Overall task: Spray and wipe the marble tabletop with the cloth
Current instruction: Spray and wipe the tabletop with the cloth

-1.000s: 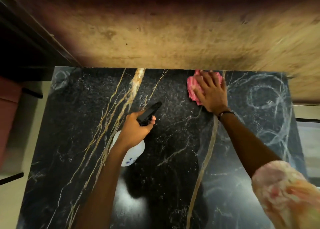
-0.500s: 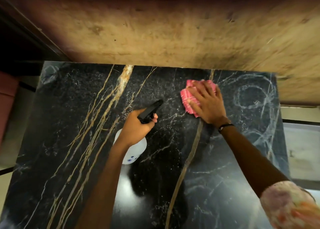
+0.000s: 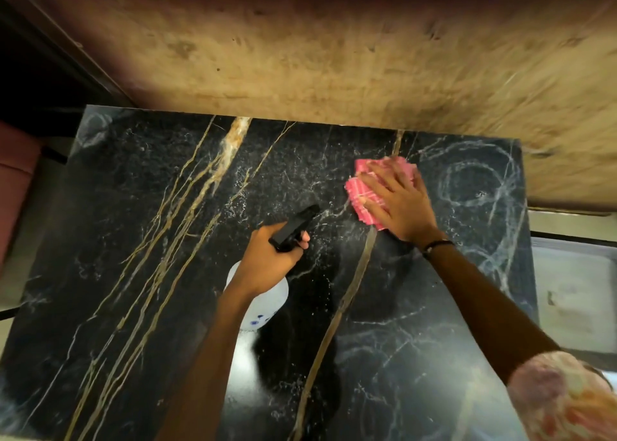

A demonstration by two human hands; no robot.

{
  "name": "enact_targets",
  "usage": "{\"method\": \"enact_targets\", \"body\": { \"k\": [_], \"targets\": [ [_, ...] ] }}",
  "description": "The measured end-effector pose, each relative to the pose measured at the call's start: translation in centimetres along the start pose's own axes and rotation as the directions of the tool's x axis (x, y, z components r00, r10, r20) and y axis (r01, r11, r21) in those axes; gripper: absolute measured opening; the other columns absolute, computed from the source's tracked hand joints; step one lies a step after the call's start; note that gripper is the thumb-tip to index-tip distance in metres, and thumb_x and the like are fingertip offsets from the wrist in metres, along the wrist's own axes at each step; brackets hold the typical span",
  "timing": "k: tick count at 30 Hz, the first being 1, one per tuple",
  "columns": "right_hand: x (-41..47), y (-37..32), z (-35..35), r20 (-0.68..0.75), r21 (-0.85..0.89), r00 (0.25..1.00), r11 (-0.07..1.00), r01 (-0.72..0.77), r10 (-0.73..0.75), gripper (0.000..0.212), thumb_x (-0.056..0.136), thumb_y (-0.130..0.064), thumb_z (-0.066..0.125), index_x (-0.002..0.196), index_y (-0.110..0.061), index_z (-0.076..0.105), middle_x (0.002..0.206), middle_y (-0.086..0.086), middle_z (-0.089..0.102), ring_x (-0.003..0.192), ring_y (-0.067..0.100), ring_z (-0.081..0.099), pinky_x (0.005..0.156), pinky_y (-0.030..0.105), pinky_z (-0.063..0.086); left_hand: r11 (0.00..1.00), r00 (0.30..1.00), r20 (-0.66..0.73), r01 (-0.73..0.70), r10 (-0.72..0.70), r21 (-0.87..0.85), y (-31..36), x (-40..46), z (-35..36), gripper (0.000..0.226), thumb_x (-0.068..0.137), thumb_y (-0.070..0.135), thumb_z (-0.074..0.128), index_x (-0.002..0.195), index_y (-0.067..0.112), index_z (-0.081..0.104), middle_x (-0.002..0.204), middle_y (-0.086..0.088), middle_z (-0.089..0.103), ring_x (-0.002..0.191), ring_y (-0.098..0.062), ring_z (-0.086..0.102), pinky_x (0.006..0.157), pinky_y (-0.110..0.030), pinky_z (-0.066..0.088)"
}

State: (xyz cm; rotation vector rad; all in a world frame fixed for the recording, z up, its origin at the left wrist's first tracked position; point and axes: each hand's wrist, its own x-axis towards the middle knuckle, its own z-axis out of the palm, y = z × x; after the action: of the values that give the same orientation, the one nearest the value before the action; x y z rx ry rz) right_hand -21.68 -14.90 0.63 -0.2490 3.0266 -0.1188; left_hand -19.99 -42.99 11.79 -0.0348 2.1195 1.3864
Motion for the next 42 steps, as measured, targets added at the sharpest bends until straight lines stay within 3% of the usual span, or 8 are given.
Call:
{"method": "enact_targets", "body": {
  "k": [8,14,18,26,30,35,39,42],
  "targets": [
    [5.3,4.4,-1.6,0.0,0.177,0.864,0.851,-0.495,0.503,0.065,0.092,-0.06,0.014,0.149,-0.03,0.026,0.158,0.003,0.024,0.146,0.038,0.012,0.112,0.066,0.003,1.0,1.0,-0.018,-0.007,0.007,-0.01,-0.4,-0.6,1.2,0.028,0.081,-0.011,0.055,0.087,0.013,0.068,0.087,-0.007,0.069,0.061,0.004,0.061,0.053,-0.006,0.042],
    [1.5,-2.2,-0.2,-0.016,0.062,0.995,0.993,-0.101,0.102,0.058,0.097,-0.054,0.018,0.149,-0.03,0.028,0.158,0.003,0.026,0.146,0.033,0.015,0.113,0.067,0.01,1.0,1.0,-0.03,-0.003,0.003,-0.004,-0.4,-1.1,2.5,0.022,0.081,-0.011,0.056,0.089,0.006,0.068,0.09,-0.012,0.069,0.065,0.002,0.061,0.047,-0.007,0.041],
    [-7.7,-2.2,0.5,-0.008,0.036,0.991,0.991,0.13,-0.13,0.058,0.097,-0.059,0.019,0.147,-0.032,0.03,0.156,-0.002,0.028,0.146,0.027,0.018,0.115,0.062,0.012,1.0,0.999,-0.049,0.003,-0.004,-0.003,-0.8,-1.5,2.7,0.02,0.081,-0.007,0.058,0.089,0.008,0.069,0.09,-0.011,0.071,0.068,-0.006,0.062,0.046,-0.009,0.042],
    [-3.6,-1.2,0.0,-0.033,0.096,0.914,0.911,-0.4,0.405,0.057,0.097,-0.058,0.022,0.148,-0.033,0.029,0.158,-0.001,0.023,0.146,0.032,0.017,0.113,0.062,0.001,0.999,0.999,-0.04,0.034,-0.034,-0.003,-1.7,-3.6,3.2,0.025,0.083,-0.008,0.056,0.088,0.014,0.068,0.09,-0.008,0.071,0.062,0.004,0.06,0.047,-0.009,0.042],
    [-3.0,-8.3,0.5,-0.007,0.035,0.989,0.988,-0.147,0.148,0.059,0.096,-0.055,0.015,0.148,-0.031,0.027,0.158,0.001,0.022,0.147,0.03,0.015,0.113,0.067,0.007,0.999,0.998,-0.057,0.038,-0.037,0.006,-2.2,-5.0,3.7,0.02,0.082,-0.011,0.055,0.091,0.003,0.068,0.086,-0.01,0.069,0.051,0.003,0.055,0.046,-0.009,0.04],
    [-12.6,-11.0,1.5,0.001,0.11,0.976,0.97,0.216,-0.217,0.054,0.097,-0.058,0.028,0.146,-0.034,0.031,0.155,-0.003,0.031,0.147,0.025,0.016,0.115,0.063,0.009,0.999,0.997,-0.061,0.042,-0.041,0.01,-2.2,-6.5,4.5,0.027,0.083,-0.01,0.055,0.068,0.012,0.061,0.044,0.01,0.057,0.038,-0.001,0.048,0.045,-0.014,0.036],
    [-16.8,-4.5,1.5,-0.012,0.058,0.999,0.997,0.047,-0.046,0.057,0.097,-0.061,0.02,0.143,-0.032,0.036,0.153,0.0,0.036,0.145,0.024,0.02,0.112,0.063,0.019,0.999,0.996,-0.081,0.034,-0.034,-0.004,-2.8,-7.7,5.0,0.02,0.082,-0.012,0.055,0.09,0.0,0.067,0.085,-0.01,0.069,0.05,0.004,0.056,0.046,-0.008,0.04],
    [-14.5,-3.2,1.1,0.007,0.073,0.979,0.976,-0.204,0.204,0.057,0.097,-0.059,0.017,0.144,-0.033,0.035,0.154,-0.001,0.035,0.144,0.027,0.024,0.113,0.062,0.018,0.999,0.996,-0.084,0.035,-0.033,0.023,-3.6,-9.1,5.5,0.022,0.081,-0.011,0.055,0.09,0.004,0.068,0.088,-0.011,0.069,0.054,0.005,0.057,0.048,-0.01,0.042]
  ]
}}
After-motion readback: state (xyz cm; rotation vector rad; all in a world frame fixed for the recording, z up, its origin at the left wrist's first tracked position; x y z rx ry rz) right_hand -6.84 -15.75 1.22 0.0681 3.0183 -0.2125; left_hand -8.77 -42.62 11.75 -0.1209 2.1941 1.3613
